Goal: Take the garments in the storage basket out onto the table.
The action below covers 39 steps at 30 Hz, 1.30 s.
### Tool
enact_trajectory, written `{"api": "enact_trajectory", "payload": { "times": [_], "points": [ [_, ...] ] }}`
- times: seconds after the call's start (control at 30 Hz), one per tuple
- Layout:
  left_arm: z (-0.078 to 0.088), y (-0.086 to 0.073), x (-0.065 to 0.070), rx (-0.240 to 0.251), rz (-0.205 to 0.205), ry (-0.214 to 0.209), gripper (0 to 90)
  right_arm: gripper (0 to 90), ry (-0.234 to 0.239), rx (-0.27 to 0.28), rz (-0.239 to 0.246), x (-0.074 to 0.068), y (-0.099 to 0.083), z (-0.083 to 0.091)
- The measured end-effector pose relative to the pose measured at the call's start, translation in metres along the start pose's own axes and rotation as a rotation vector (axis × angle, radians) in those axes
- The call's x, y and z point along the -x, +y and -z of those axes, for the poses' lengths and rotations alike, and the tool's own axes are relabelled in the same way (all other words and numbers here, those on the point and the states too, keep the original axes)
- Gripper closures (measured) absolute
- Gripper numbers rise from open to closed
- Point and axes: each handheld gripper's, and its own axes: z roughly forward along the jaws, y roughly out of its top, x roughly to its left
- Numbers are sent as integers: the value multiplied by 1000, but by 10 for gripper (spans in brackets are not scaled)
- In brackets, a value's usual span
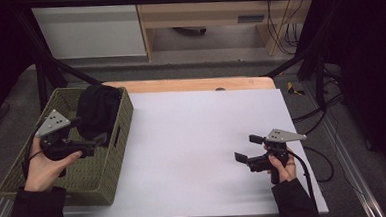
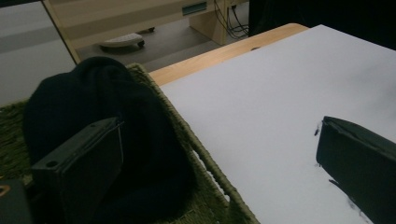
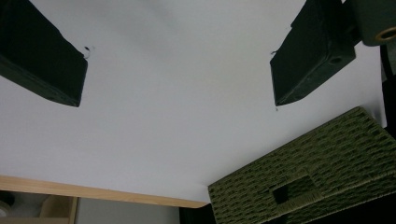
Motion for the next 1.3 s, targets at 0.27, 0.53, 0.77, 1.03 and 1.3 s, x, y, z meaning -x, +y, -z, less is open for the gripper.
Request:
{"api": "enact_trajectory", "payload": {
  "times": [0.27, 0.53, 0.77, 1.03, 1.3],
  "points": [
    [-12, 9, -15, -46, -1, 29, 2, 39, -1, 1, 2, 0, 0, 1],
    [-31, 13, -31, -87, 6, 61, 2, 39, -1, -4, 0, 1, 0, 0],
    [-43, 14, -47, -127, 34, 104, 2, 38, -2, 3, -4, 1, 0, 1],
    [-57, 14, -61, -143, 73, 127, 2, 38, -1, -4, -5, 1, 0, 0],
    [-73, 10, -72, -180, 86, 167, 2, 39, -3, -3, -7, 2, -1, 0]
  ]
}}
